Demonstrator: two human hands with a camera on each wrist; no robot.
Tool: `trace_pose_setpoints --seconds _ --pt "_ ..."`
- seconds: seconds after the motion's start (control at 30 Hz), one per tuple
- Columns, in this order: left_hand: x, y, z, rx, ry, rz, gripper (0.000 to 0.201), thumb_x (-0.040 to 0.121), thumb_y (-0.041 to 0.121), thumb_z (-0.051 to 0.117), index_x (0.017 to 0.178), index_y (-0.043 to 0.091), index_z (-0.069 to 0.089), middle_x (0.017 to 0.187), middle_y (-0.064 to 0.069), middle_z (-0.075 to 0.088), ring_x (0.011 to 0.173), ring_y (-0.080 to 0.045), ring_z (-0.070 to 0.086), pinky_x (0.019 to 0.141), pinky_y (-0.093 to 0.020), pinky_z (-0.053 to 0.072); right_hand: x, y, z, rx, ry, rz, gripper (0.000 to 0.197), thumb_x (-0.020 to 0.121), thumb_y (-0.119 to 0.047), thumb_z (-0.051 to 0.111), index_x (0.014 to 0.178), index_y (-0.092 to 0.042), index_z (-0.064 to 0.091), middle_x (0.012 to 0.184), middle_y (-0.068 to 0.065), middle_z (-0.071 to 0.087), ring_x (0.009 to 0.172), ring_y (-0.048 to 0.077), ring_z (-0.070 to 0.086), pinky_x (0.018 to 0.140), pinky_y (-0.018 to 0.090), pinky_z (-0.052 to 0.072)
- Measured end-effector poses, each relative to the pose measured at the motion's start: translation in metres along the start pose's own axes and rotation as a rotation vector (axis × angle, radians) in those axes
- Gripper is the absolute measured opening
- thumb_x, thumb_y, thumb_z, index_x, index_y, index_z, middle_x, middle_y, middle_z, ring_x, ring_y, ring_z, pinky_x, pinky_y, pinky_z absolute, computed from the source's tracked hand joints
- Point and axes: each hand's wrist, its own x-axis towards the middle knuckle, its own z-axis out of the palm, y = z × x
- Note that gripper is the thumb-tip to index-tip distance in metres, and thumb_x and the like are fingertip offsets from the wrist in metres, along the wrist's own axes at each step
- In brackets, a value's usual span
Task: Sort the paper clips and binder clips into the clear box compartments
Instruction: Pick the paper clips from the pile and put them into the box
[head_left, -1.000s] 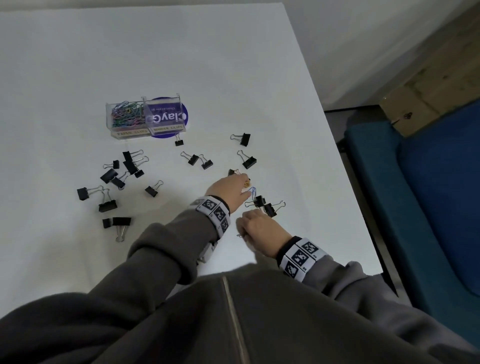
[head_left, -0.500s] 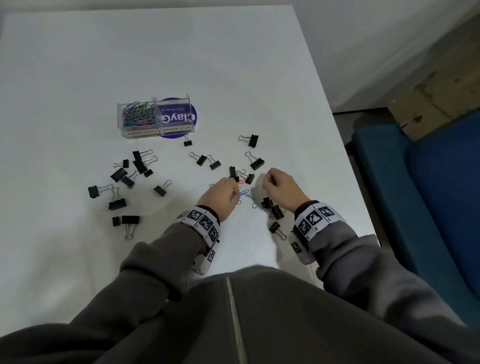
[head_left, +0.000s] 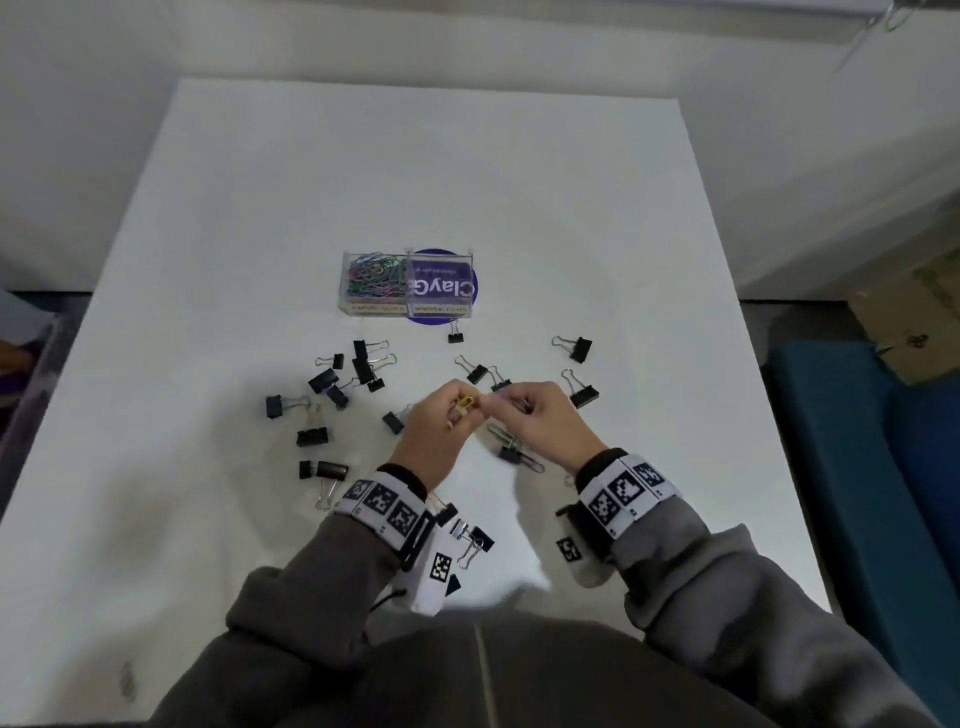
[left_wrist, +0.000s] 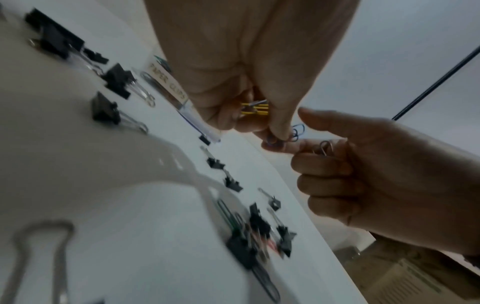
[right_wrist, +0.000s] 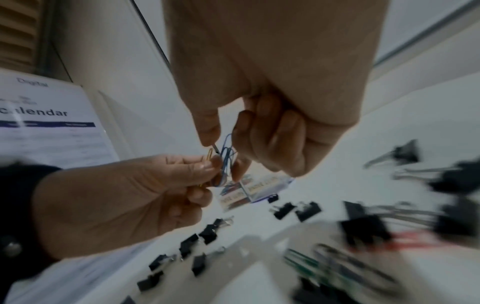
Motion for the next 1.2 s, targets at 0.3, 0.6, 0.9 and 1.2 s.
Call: trace_pose_setpoints --seconds 0.3,0.6,0.9,1.2 --pt "0.025 -0.021 -0.071 0.006 0.280 -0.093 0.010 0.093 0.015 0.047 0.086 0.009 0.052 0.073 -0.004 0.052 0.067 -0.017 0.049 0.067 -0.029 0.038 0.112 -0.069 0.033 -0.255 0.125 -0.129 0.030 0.087 -0.033 0.060 0.063 -0.016 0.057 0.051 -0.009 0.042 0.048 0.007 0.038 0.054 0.026 0.033" --pt "0.044 -0.044 -0.108 0.309 0.193 -0.016 0.028 0.095 0.004 0.033 0.109 0.002 0.057 0.106 -0.015 0.054 0.103 -0.025 0.049 0.087 -0.020 0.031 0.197 -0.111 0.066 -0.498 0.024 -0.156 0.034 0.089 -0.036 0.054 0.073 -0.006 0.059 0.074 0.010 0.061 0.072 0.025 0.054 0.063 0.034 0.042" --pt "0.087 -0.018 -0.138 0.345 0.243 0.142 0.022 0.090 0.012 0.055 0.111 0.011 0.061 0.098 -0.006 0.069 0.092 -0.019 0.062 0.083 -0.022 0.044 0.194 -0.097 0.050 -0.539 0.157 -0.078 0.031 0.091 -0.034 0.047 0.092 -0.004 0.055 0.088 0.015 0.065 0.078 0.030 0.058 0.067 0.035 0.043" --pt "0.150 -0.013 -0.142 0.744 0.204 0.204 0.028 0.086 0.041 0.057 0.106 0.023 0.062 0.113 0.001 0.061 0.108 -0.022 0.046 0.091 -0.037 0.031 0.185 -0.093 0.029 -0.248 0.113 0.101 0.021 0.094 -0.017 0.038 0.098 -0.003 0.053 0.090 0.006 0.054 0.078 0.020 0.049 0.064 0.028 0.039"
